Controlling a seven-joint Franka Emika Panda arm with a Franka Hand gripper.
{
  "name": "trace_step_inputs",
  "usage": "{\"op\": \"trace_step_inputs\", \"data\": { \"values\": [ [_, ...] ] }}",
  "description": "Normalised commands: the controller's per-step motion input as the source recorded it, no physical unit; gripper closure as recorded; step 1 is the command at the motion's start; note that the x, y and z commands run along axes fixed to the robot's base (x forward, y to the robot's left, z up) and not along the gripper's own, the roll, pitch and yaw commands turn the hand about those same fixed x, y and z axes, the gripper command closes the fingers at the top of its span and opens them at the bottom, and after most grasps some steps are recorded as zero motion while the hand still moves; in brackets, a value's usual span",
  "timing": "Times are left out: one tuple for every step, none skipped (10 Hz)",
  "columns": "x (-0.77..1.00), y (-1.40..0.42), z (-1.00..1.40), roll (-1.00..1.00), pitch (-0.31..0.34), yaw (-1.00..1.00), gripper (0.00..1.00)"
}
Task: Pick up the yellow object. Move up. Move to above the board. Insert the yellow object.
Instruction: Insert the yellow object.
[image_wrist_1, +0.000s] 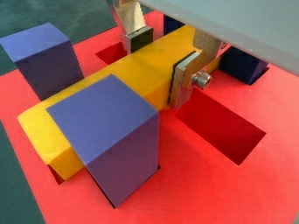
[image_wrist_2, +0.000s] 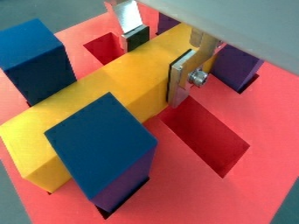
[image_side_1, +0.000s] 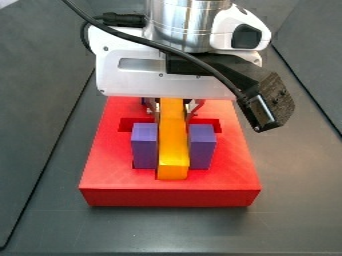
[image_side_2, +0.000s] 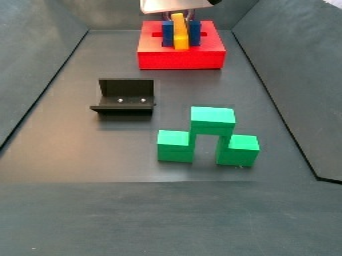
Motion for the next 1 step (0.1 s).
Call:
{"op": "trace_step_inputs", "data": {
  "values": [
    [0.0,0.0,0.0,0.0,0.0,0.0,1.0]
  ]
}}
